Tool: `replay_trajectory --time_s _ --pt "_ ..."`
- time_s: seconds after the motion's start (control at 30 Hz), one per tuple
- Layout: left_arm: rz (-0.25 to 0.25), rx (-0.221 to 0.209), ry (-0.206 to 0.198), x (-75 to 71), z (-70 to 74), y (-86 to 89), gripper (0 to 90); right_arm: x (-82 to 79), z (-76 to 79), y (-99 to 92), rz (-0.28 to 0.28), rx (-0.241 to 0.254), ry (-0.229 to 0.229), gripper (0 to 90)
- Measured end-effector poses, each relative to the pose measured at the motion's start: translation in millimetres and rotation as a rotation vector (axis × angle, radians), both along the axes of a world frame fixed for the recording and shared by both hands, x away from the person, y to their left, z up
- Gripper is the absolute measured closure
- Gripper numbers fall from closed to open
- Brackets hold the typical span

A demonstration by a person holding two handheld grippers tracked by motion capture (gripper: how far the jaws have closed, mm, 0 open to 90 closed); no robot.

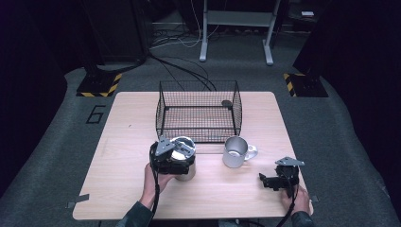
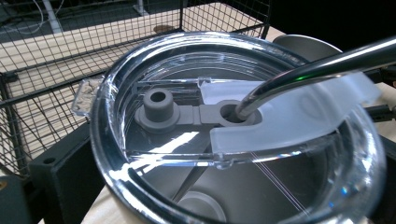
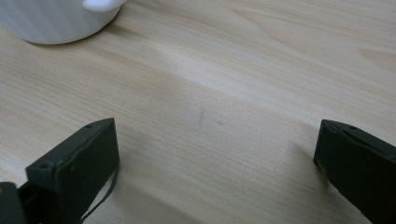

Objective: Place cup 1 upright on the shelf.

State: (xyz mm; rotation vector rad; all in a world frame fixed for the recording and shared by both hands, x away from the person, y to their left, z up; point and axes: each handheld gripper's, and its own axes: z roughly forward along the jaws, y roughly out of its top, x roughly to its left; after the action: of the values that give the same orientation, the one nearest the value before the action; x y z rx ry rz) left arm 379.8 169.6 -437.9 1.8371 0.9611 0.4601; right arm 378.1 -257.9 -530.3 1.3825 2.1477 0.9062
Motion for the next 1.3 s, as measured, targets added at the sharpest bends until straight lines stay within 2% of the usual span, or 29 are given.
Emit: replay_trajectory --time_s 0.2,0.33,0.43,0.7,0.93,1.3 --pt "0.024 0.002 -0.015 -0.3 -1.1 -2.9 1.4 0.0 0.0 0.0 0.0 0.0 0.0 0.0" --pt "0.035 0.032 -0.049 -2.9 0.6 -6.3 2.9 0.0 0.0 0.0 0.0 0.0 0.0 0.0" --pt "0.025 0.054 -0.073 -3.6 1.0 -5.8 3.7 0.0 -0.1 0.0 0.0 0.0 -0.001 0.0" --pt "0.006 0.043 -0.069 -0.3 1.5 -1.5 4.0 0.0 0.0 -0.1 0.001 0.001 0.001 0.0" --pt "-0.001 0.045 -0.075 -3.0 3.2 -0.4 4.0 0.3 0.0 -0.2 0.004 0.001 0.0 0.0" --pt "-0.013 0.047 -0.09 -8.5 18.4 4.8 4.0 0.3 -0.1 -0.2 0.005 0.002 0.0 0.0"
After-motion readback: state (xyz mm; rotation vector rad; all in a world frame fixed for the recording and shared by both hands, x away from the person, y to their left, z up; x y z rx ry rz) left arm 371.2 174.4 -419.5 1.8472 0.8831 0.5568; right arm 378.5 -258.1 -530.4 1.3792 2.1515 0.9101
